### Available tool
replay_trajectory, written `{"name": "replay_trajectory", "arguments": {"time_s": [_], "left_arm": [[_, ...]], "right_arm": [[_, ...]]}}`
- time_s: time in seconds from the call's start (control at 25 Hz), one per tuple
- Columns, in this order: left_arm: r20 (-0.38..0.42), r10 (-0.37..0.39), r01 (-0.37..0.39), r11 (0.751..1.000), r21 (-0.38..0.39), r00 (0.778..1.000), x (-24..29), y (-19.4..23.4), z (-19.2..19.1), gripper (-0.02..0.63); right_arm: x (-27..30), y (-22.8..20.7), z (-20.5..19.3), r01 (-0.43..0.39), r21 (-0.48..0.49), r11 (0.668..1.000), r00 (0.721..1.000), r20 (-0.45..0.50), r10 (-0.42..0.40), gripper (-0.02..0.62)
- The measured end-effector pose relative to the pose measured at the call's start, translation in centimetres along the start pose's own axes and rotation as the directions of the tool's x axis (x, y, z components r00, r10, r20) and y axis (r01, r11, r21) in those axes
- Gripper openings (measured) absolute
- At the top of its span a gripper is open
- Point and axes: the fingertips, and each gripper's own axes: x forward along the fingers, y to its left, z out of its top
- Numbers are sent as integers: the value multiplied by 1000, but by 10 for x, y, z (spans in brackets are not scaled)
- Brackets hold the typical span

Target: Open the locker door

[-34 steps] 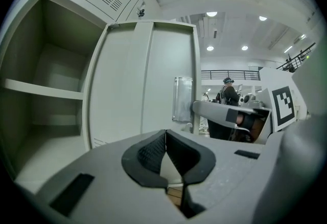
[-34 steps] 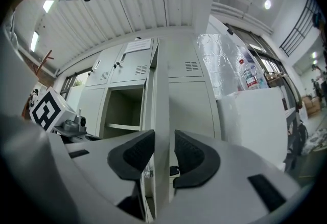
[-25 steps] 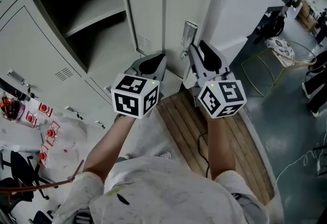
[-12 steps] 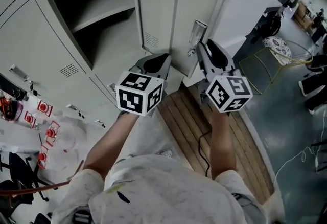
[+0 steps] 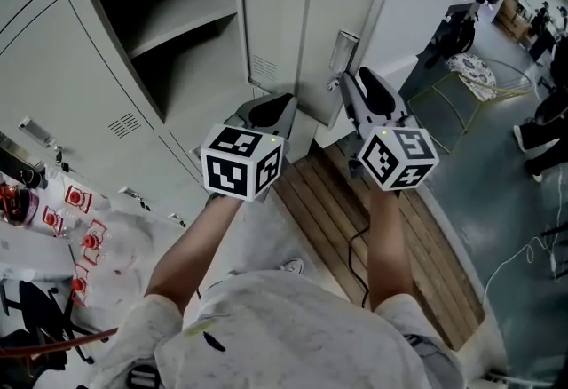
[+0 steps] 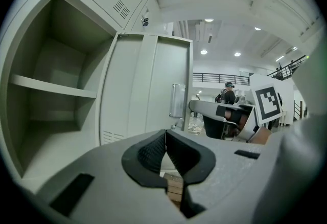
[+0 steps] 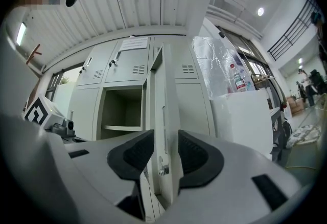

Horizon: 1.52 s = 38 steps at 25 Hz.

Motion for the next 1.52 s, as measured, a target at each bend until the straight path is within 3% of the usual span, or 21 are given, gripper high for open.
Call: {"name": "replay_trajectory", "arguments": {"time_s": [0.56,1.52], "left_arm": [[-1,1,-1,1000,-26,1000,-63,26,-14,8],[-10,-24,24,1000,13,1000,-143,57,-21,8]], "right_arm": [[-17,72,-12,44,-2,999,999,-31,-44,115],[-30,196,-36,38,-28,999,995,-90,-41,6]]}}
